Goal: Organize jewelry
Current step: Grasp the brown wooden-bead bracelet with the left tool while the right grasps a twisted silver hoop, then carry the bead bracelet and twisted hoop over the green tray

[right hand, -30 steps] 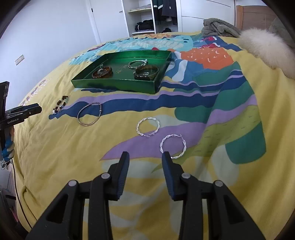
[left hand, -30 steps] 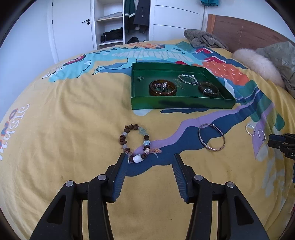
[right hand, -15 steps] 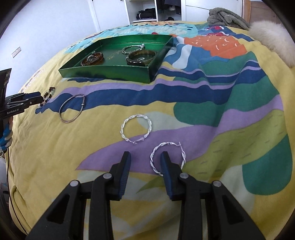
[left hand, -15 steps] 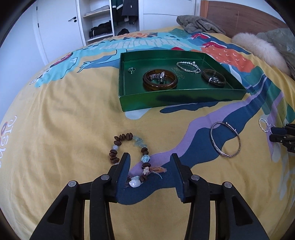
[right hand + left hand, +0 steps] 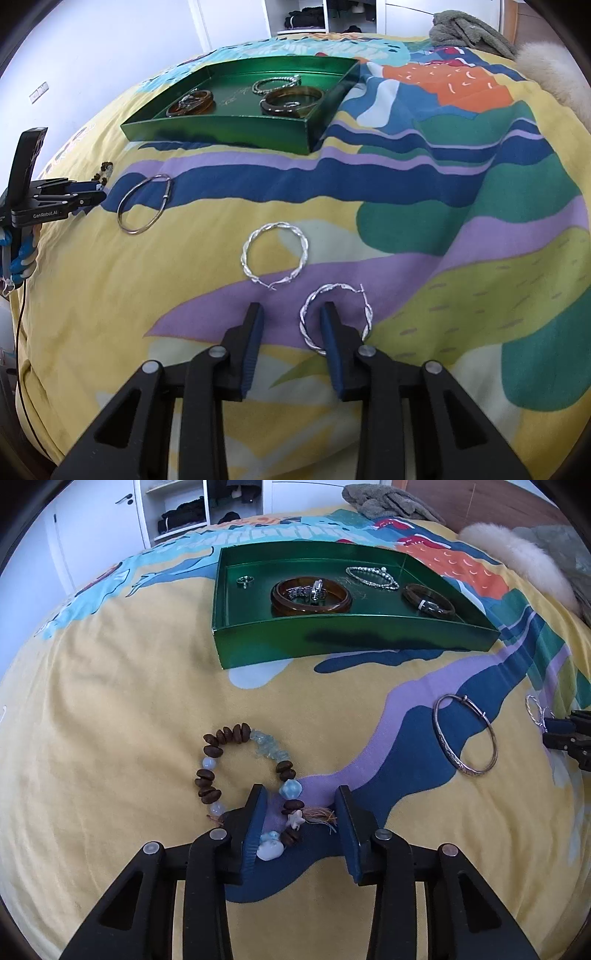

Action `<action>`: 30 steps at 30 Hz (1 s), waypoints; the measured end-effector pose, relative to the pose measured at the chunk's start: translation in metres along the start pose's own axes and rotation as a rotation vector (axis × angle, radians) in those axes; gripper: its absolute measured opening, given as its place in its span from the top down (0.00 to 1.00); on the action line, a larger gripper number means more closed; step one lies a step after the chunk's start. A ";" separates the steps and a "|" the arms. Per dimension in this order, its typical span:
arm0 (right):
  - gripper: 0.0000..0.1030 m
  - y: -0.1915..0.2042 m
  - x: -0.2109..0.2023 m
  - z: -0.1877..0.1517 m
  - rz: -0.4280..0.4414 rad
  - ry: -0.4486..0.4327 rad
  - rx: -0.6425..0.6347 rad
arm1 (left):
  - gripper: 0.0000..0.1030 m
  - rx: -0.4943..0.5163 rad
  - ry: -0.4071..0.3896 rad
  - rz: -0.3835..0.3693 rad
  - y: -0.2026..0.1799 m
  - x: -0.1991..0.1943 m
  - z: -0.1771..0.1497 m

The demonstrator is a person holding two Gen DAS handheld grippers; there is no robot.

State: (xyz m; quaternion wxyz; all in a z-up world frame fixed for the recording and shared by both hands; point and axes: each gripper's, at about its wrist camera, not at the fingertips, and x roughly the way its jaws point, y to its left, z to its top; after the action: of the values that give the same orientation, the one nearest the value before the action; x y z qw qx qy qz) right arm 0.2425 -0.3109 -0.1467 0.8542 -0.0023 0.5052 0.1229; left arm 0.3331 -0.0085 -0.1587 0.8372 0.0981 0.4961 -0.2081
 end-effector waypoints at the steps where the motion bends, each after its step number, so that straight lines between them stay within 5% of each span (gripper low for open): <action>1: 0.73 0.000 0.000 0.000 0.003 0.005 -0.005 | 0.65 0.004 0.007 -0.008 0.000 0.000 0.000; 5: 0.76 0.000 0.002 0.002 0.019 0.023 -0.010 | 0.71 0.018 0.042 -0.012 -0.003 0.001 -0.001; 9: 0.81 0.001 0.003 0.003 0.028 0.033 0.000 | 0.89 0.004 0.054 -0.009 -0.009 0.000 -0.002; 15: 0.95 0.008 -0.002 -0.002 0.026 0.016 0.008 | 0.89 -0.036 0.007 0.031 -0.016 -0.011 -0.013; 30: 0.95 0.055 -0.050 -0.043 0.101 -0.108 0.044 | 0.89 -0.184 -0.145 -0.036 -0.010 -0.094 -0.046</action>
State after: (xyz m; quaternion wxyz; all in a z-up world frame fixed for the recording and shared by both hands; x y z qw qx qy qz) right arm 0.1706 -0.2737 -0.1180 0.8727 0.0486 0.4604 0.1548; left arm 0.2528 0.0227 -0.0988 0.8726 -0.0036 0.4529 -0.1831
